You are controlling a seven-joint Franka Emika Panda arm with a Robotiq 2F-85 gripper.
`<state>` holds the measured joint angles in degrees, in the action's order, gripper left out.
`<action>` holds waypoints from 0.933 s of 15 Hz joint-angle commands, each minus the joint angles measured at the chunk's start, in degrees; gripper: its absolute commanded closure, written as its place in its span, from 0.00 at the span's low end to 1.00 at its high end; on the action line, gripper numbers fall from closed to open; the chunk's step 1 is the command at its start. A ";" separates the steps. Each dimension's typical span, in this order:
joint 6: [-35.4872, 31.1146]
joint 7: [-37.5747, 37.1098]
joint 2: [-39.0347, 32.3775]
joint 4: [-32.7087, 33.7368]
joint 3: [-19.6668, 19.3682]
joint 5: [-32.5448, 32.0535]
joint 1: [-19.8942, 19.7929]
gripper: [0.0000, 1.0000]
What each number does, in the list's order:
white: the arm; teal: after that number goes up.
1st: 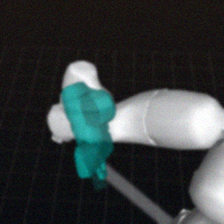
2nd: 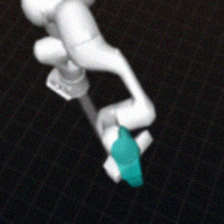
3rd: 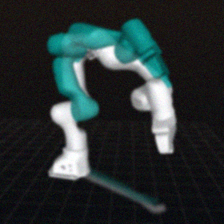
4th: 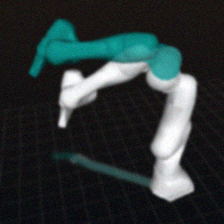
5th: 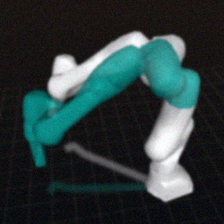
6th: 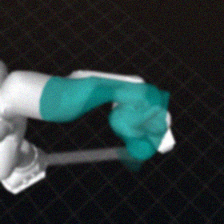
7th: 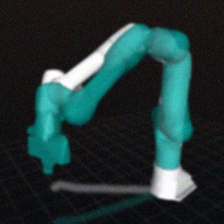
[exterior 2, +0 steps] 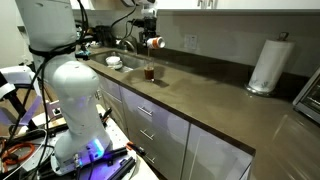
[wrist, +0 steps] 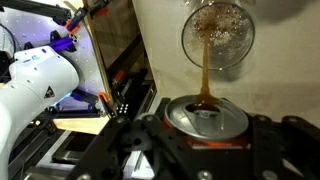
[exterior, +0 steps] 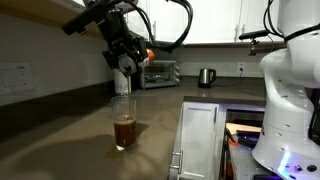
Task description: Pour the contents of the can into the glass
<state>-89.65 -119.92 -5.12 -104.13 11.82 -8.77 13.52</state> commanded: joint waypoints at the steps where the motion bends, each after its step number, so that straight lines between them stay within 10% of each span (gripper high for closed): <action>1: 2.59 -2.13 -1.89 2.83 0.08 -1.91 1.00 0.74; 14: 6.03 -4.32 -5.02 8.01 0.12 -4.22 2.95 0.74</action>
<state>-86.44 -121.79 -8.49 -99.19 11.90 -11.45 15.22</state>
